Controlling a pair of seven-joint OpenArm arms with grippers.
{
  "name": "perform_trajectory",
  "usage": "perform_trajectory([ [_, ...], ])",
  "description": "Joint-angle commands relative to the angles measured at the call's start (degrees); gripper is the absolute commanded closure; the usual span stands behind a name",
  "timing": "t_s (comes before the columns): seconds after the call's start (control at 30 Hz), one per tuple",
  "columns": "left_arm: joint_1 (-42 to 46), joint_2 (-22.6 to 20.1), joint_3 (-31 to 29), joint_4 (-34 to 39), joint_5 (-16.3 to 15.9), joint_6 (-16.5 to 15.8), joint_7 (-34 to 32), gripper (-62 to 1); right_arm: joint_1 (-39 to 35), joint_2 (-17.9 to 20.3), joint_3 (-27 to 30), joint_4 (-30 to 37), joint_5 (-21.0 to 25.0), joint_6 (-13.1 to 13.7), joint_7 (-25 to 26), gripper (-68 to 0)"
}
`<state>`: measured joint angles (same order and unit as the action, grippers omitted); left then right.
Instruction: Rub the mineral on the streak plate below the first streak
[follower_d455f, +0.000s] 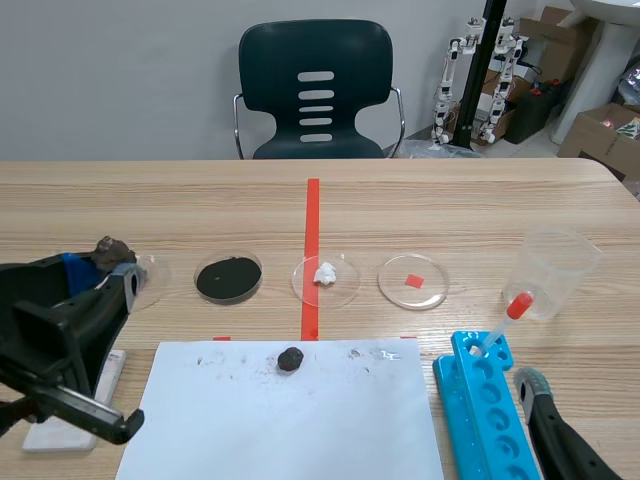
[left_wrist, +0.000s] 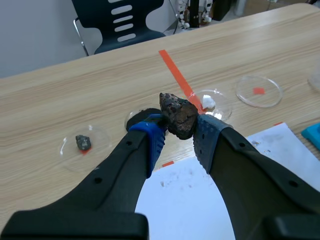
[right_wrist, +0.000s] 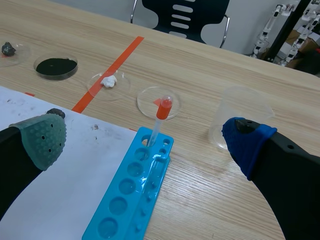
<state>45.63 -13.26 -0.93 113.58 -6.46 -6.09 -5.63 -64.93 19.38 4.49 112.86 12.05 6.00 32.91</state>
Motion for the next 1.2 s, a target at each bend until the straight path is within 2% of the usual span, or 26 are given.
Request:
perform_trajectory([
  [0.0, 0.85, 0.70, -0.15, 1.25, 0.85, 0.11, -1.11, -11.6, 0.35, 0.00, 0.37, 0.81, 0.57, -0.20, 0.83, -67.9],
  [0.27, 1.20, 0.85, -0.15, 1.25, 4.59, 0.11, -1.44, -11.6, 0.35, 0.00, 0.37, 0.81, 0.57, -0.20, 0.83, -67.9],
  [1.17, 0.85, 0.85, -0.15, 1.25, 4.61, 0.15, -2.36, -11.6, 0.35, 0.00, 0.37, 0.81, 0.57, -0.20, 0.83, -67.9],
])
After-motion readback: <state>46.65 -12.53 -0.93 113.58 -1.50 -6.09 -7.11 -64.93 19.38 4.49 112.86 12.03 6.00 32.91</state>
